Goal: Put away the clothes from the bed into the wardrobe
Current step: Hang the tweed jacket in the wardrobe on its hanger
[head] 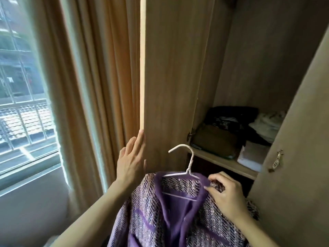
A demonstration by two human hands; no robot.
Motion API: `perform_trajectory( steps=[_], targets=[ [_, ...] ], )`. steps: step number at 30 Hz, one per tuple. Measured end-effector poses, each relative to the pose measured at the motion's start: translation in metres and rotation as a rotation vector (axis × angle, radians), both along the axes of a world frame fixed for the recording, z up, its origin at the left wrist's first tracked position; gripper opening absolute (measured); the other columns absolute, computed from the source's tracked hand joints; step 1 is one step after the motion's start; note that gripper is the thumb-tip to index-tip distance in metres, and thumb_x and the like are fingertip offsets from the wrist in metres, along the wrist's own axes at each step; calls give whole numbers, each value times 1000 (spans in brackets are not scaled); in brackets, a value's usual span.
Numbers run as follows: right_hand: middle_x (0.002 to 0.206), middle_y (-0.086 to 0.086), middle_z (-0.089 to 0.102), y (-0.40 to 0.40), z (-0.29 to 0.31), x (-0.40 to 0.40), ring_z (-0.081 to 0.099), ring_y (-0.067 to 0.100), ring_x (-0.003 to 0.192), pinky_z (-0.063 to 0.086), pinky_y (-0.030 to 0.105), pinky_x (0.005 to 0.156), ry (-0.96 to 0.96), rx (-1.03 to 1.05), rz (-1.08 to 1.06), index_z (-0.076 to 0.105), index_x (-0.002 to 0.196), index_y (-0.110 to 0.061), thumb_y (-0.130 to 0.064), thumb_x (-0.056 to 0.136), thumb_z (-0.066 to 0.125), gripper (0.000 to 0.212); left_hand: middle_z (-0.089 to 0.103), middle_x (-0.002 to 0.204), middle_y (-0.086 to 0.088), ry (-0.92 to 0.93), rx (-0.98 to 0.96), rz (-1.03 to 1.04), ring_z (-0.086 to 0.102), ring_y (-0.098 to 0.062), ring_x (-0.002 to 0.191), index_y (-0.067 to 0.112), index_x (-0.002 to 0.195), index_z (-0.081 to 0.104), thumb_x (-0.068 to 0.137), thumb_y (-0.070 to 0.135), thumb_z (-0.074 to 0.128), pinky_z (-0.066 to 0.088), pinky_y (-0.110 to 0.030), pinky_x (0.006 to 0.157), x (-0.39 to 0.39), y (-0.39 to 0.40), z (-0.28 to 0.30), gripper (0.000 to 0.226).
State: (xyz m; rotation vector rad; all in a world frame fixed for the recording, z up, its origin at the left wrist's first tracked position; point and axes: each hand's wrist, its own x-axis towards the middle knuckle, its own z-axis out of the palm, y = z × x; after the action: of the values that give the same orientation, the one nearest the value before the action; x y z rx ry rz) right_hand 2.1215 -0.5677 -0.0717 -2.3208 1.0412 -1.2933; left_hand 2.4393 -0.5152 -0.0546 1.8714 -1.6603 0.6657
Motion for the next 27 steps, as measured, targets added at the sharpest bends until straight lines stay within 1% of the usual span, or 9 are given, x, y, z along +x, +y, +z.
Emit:
perform_trajectory(
  steps=[4, 7, 9, 13, 15, 18, 21, 23, 27],
  targets=[
    [85, -19, 65, -7, 6, 16, 64, 3, 80, 51, 17, 64, 12, -16, 43, 72, 84, -19, -4, 69, 87, 26, 10, 168, 2, -60, 71, -9, 43, -27, 129, 12, 158, 25, 65, 15, 73, 52, -42, 85, 6, 8, 4, 104],
    [84, -17, 65, -10, 11, 22, 63, 2, 79, 44, 8, 67, 3, -32, 51, 71, 83, -20, -3, 69, 87, 27, 5, 168, 6, -44, 81, -58, 44, -27, 131, 15, 159, 19, 70, 11, 67, 51, -41, 88, -4, 12, 2, 102],
    [84, -16, 65, -11, 15, 21, 63, 1, 80, 42, 6, 69, -5, -39, 49, 71, 83, -20, -1, 69, 87, 28, 4, 168, 7, -10, 69, -58, 42, -26, 132, 15, 159, 19, 75, 12, 66, 51, -41, 88, -8, 13, 3, 96],
    [84, -17, 65, -12, 20, 16, 63, 1, 80, 42, 6, 66, -10, -49, 40, 72, 83, -20, -3, 70, 87, 26, 7, 168, 4, 68, 86, -40, 41, -25, 132, 14, 159, 20, 77, 18, 69, 52, -40, 82, -7, 13, 8, 95],
    [83, -17, 65, -11, 21, 13, 62, 0, 80, 40, 5, 64, -6, -52, 40, 72, 83, -19, -3, 70, 87, 26, 18, 166, -1, 102, 57, -102, 44, -27, 128, 13, 156, 29, 78, 12, 70, 51, -42, 86, -6, 14, 9, 88],
    [83, -16, 66, -11, 23, 5, 62, 1, 78, 38, 4, 61, -17, -37, 33, 72, 84, -19, -2, 69, 87, 26, 48, 143, -1, 113, -19, -233, 53, -25, 114, 17, 140, 50, 82, 7, 68, 51, -43, 93, -11, 20, 2, 62],
    [85, -16, 66, -11, 24, -6, 62, 1, 77, 38, 4, 56, -26, -21, 20, 72, 84, -20, -3, 69, 87, 27, 60, 115, 8, 117, 76, -359, 56, -19, 100, 26, 123, 59, 94, 27, 57, 52, -42, 85, -13, 26, -14, 29],
    [85, -15, 67, -11, 24, -14, 62, 1, 76, 38, 6, 54, -30, -7, 18, 73, 84, -19, -3, 69, 87, 26, 62, 109, 8, 157, 151, -394, 58, -17, 101, 26, 122, 61, 96, 35, 52, 51, -38, 87, -13, 26, -22, 29],
    [83, -16, 68, -7, 23, -24, 64, 3, 81, 43, 8, 57, -20, 1, 15, 73, 84, -21, -4, 68, 88, 27, 60, 103, 7, 197, 138, -458, 57, -13, 98, 24, 118, 63, 93, 26, 58, 45, -24, 87, -19, 20, -19, 25]
  ],
)
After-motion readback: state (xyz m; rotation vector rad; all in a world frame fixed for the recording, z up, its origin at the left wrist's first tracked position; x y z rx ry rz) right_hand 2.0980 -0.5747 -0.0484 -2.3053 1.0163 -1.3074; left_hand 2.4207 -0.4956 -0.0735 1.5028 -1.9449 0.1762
